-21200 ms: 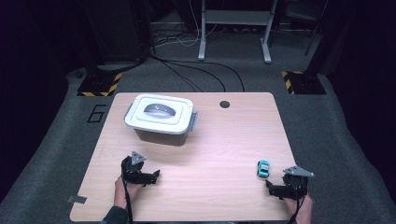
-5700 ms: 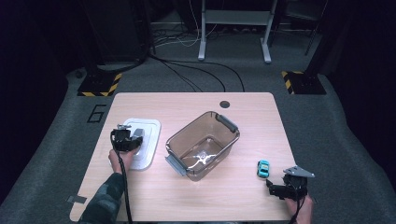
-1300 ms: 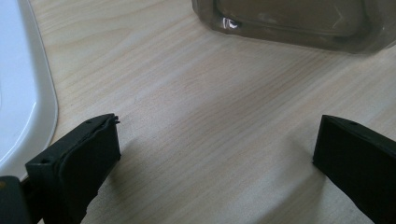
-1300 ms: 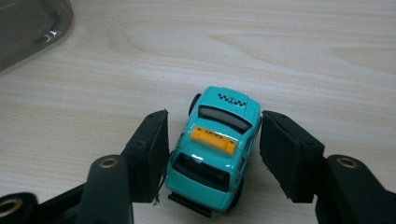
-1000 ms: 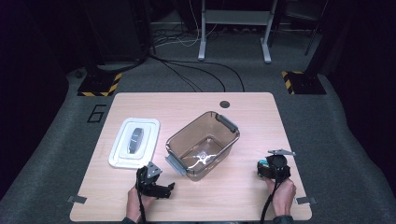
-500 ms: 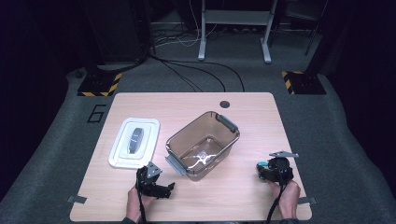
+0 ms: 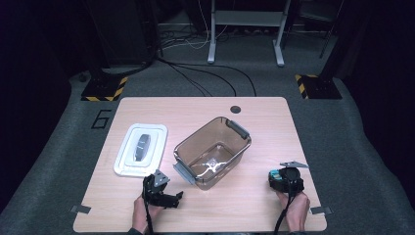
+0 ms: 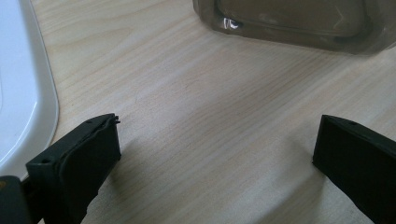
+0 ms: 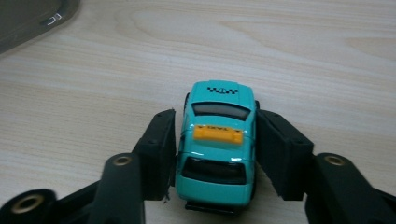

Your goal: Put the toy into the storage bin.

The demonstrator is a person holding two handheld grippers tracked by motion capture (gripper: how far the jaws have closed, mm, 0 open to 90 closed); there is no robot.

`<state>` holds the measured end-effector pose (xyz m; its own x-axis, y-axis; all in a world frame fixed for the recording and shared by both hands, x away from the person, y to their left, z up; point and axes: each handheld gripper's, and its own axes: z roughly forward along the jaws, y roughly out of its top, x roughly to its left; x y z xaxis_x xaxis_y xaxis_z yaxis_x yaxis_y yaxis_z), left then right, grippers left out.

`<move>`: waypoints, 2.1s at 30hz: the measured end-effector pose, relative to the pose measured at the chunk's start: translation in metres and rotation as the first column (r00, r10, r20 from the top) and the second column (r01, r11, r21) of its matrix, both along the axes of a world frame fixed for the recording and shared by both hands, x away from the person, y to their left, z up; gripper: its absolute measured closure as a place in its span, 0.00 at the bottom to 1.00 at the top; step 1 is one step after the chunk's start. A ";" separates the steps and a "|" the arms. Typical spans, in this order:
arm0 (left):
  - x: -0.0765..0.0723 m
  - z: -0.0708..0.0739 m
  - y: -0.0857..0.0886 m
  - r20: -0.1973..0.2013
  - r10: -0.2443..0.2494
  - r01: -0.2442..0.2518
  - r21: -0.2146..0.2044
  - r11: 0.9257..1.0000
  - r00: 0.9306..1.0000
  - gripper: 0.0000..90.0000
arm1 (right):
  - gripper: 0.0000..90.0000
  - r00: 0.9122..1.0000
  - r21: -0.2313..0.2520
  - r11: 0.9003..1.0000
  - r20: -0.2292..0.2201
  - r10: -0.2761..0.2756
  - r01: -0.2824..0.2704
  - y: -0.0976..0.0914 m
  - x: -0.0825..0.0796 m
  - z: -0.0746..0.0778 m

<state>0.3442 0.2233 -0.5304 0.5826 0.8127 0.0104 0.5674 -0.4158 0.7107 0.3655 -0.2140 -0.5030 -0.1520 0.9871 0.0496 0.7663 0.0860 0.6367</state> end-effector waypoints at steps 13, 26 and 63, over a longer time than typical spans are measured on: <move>0.000 0.000 0.000 -0.002 0.002 -0.002 -0.002 1.000 1.000 0.01 | 0.58 0.987 -0.010 0.987 0.004 0.161 -0.161 -0.011 -0.003 0.001; 0.000 0.000 0.000 0.004 0.003 -0.003 0.003 1.000 1.000 0.01 | 0.53 0.999 0.037 0.998 -0.008 0.042 -0.042 -0.007 -0.007 -0.005; 0.000 0.000 0.000 0.002 0.005 -0.005 -0.001 1.000 1.000 0.01 | 0.58 0.994 -0.030 0.995 0.056 0.092 -0.090 -0.003 -0.004 -0.001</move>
<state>0.3440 0.2230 -0.5306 0.5782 0.8158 0.0103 0.5684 -0.4119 0.7122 0.3616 -0.2166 -0.5045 -0.2431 0.9699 0.0118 0.7172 0.1715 0.6755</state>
